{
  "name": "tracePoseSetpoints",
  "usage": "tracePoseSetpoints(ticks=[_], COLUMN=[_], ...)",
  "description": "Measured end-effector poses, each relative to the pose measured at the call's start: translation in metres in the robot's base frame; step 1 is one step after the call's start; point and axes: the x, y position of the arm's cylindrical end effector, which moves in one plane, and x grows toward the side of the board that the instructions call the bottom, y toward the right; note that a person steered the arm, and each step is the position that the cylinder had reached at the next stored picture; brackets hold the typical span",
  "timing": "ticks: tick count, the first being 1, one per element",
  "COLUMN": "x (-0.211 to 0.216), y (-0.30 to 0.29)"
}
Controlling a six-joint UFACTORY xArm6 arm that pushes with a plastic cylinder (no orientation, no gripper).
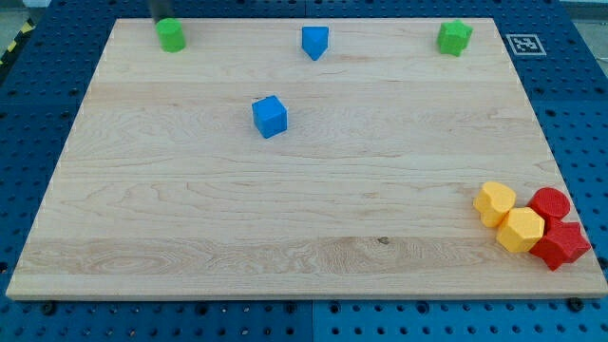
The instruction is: Move green circle to blue cube
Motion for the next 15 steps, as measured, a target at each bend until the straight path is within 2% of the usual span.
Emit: tracePoseSetpoints(ticks=[1, 2, 3, 4, 5, 6, 7, 8, 10, 11, 12, 13, 14, 15], x=[0.055, 0.062, 0.021, 0.001, 0.009, 0.065, 0.116, 0.104, 0.055, 0.044, 0.073, 0.122, 0.133, 0.133], y=[0.054, 0.065, 0.060, 0.028, 0.000, 0.013, 0.063, 0.061, -0.018, -0.054, -0.040, 0.042, 0.076, 0.056])
